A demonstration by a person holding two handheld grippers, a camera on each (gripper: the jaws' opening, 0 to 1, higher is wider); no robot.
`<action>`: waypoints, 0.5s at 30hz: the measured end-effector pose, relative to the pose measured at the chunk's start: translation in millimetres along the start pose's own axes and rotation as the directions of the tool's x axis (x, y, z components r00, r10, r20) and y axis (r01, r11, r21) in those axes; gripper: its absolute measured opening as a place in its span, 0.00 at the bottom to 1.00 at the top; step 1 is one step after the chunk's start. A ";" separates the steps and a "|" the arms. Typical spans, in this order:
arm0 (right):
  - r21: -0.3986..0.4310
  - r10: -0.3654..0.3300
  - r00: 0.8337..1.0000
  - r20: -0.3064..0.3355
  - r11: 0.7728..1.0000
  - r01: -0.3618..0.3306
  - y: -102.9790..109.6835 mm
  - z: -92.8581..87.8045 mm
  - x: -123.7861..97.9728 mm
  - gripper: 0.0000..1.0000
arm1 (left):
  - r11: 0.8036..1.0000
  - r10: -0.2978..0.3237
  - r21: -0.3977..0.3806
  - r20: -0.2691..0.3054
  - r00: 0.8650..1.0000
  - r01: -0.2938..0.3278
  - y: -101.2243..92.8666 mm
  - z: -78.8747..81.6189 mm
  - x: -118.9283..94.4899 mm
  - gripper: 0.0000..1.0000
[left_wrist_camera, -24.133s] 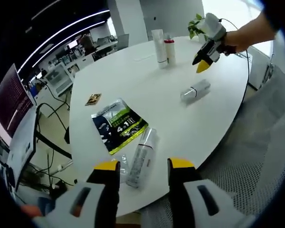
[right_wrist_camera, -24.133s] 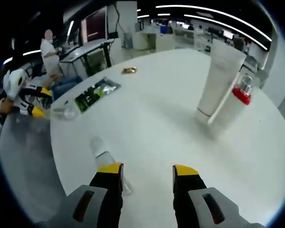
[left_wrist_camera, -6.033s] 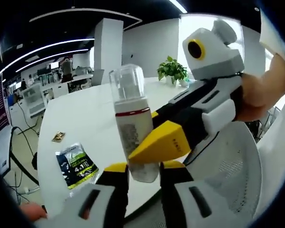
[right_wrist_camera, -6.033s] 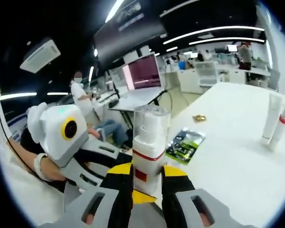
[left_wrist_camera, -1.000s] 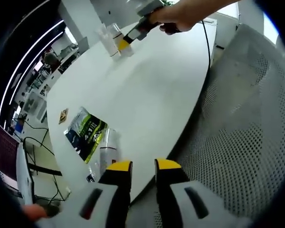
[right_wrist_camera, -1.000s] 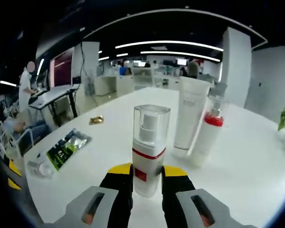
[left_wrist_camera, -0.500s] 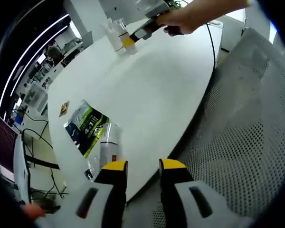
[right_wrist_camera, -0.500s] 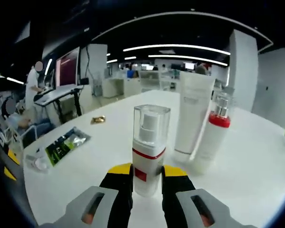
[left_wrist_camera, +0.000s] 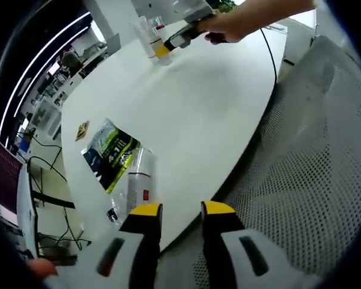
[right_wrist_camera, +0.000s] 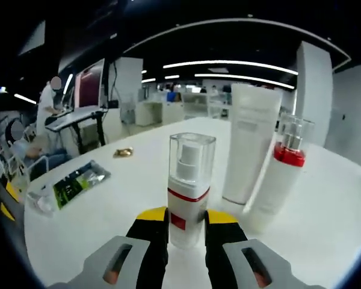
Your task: Arrange the skincare products in the storage area until every visible bottle or jar stands upright without overlapping.
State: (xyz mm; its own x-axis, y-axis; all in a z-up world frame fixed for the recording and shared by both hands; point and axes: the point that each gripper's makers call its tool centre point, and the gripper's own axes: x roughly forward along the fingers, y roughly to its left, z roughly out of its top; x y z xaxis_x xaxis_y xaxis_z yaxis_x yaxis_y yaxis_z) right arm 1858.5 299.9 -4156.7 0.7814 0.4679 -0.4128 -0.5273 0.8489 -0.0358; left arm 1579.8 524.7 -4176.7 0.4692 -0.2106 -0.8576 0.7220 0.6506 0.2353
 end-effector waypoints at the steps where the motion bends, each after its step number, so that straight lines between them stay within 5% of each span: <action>1: 0.001 0.000 1.000 0.002 1.000 0.000 -1.7 0.0 1.9 0.17 | 1.000 0.001 0.000 -0.001 1.000 -0.001 0.0 -0.1 0.0 0.20; 15: 0.013 -0.029 0.999 0.013 1.000 0.029 -11.2 -6.1 12.2 0.17 | 1.000 0.003 -0.007 -0.021 1.000 -0.003 1.1 -3.5 0.9 0.19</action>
State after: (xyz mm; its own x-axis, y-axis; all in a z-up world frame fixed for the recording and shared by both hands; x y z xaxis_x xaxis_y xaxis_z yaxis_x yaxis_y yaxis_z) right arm 1871.9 294.6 -4166.8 0.8007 0.4462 -0.3998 -0.5002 0.8652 -0.0362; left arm 1579.3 527.8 -4178.8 0.4603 -0.1936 -0.8664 0.7171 0.6564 0.2344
